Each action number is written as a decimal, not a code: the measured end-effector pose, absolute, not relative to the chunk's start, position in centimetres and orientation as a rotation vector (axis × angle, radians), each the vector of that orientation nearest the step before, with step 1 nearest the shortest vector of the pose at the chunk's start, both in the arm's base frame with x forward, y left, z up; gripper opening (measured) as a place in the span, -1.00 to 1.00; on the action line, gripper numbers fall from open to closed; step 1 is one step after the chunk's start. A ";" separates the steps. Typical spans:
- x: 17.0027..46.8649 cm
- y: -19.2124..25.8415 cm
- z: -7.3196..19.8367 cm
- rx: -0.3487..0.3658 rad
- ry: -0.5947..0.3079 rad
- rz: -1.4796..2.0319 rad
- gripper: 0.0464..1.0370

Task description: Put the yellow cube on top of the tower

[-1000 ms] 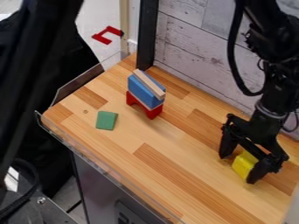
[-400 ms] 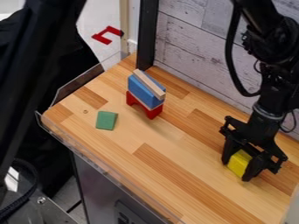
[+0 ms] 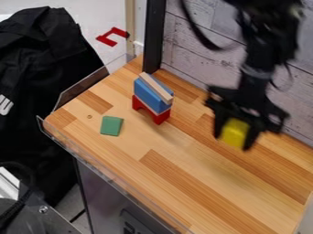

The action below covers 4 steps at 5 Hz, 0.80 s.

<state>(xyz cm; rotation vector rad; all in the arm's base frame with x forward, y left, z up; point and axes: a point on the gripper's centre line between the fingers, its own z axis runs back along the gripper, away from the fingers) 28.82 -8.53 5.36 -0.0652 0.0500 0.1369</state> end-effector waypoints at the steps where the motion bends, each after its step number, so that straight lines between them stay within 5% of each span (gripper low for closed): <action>1: 28.1 -5.9 7.5 -0.107 -0.010 0.360 0.09; 2: 28.0 -3.7 7.2 -0.156 -0.033 0.496 0.09; 4: 28.4 -0.8 7.1 -0.144 -0.046 0.803 0.09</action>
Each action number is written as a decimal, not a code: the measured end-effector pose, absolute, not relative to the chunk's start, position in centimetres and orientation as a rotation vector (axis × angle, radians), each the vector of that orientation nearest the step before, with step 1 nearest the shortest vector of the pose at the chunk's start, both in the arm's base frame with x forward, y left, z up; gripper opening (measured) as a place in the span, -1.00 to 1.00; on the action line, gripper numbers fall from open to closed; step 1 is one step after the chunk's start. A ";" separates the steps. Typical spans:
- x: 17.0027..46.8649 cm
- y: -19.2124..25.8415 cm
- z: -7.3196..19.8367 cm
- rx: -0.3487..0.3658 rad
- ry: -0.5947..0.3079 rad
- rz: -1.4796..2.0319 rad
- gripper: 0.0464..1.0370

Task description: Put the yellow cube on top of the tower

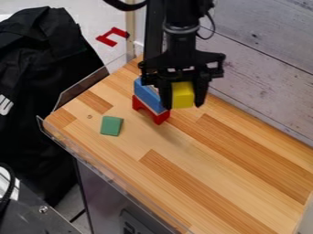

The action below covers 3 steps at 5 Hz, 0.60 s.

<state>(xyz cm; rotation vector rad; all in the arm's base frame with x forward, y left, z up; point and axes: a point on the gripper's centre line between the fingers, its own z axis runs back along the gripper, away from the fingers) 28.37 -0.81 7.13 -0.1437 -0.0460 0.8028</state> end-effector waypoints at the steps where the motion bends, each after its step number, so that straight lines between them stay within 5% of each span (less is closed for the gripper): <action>1: 28.8 0.6 7.8 -0.140 -0.053 0.898 0.09; 3: 29.1 3.4 8.3 -0.208 -0.046 1.088 0.09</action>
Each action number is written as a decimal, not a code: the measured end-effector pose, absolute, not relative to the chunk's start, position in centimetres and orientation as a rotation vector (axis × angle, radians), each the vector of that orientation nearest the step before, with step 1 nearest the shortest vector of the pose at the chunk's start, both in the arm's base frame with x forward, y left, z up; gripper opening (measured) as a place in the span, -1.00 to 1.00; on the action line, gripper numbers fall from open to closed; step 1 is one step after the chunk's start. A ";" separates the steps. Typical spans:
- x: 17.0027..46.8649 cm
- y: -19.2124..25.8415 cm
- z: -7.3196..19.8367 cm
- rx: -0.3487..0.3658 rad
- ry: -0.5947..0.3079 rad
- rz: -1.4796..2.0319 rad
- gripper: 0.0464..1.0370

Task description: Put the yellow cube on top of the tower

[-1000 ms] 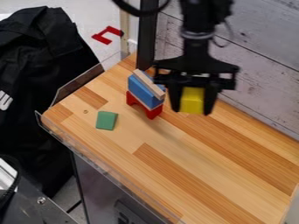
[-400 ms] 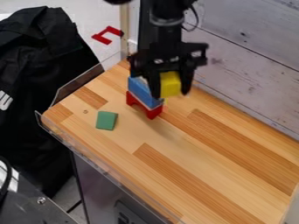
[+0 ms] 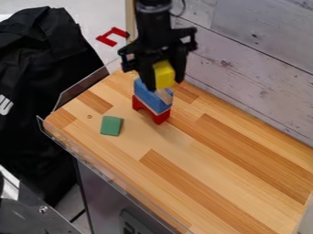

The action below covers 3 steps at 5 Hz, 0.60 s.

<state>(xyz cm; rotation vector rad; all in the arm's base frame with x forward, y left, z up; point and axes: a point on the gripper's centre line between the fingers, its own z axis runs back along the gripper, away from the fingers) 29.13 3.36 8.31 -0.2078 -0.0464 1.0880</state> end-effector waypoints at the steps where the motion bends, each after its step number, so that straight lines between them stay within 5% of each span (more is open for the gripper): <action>1: 29.1 4.2 7.6 -0.234 -0.018 1.117 0.09; 3: 29.7 4.7 5.7 -0.217 0.044 1.136 0.09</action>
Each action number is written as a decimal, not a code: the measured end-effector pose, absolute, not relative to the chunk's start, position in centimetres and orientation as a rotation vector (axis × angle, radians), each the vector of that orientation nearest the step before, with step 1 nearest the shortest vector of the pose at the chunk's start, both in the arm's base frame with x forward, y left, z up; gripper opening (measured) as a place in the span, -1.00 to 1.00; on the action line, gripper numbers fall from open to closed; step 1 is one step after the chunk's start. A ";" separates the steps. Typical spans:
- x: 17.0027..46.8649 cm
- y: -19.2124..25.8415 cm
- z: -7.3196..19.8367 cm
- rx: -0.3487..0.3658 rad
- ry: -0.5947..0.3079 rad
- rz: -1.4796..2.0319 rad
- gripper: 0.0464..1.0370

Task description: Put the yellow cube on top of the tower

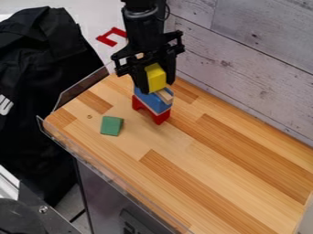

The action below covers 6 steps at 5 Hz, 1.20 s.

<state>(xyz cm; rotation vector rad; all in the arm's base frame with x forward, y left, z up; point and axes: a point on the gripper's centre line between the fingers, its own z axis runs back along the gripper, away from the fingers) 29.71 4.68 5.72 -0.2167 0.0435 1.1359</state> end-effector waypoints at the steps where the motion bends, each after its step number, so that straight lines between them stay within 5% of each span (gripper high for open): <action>1: 30.0 4.8 5.6 -0.217 0.046 1.142 0.09; 4: 30.5 4.8 5.4 -0.217 0.061 1.138 0.09; 5: 30.7 5.0 5.5 -0.207 0.062 1.135 0.24; 6: 30.8 4.9 5.4 -0.208 0.078 1.123 0.81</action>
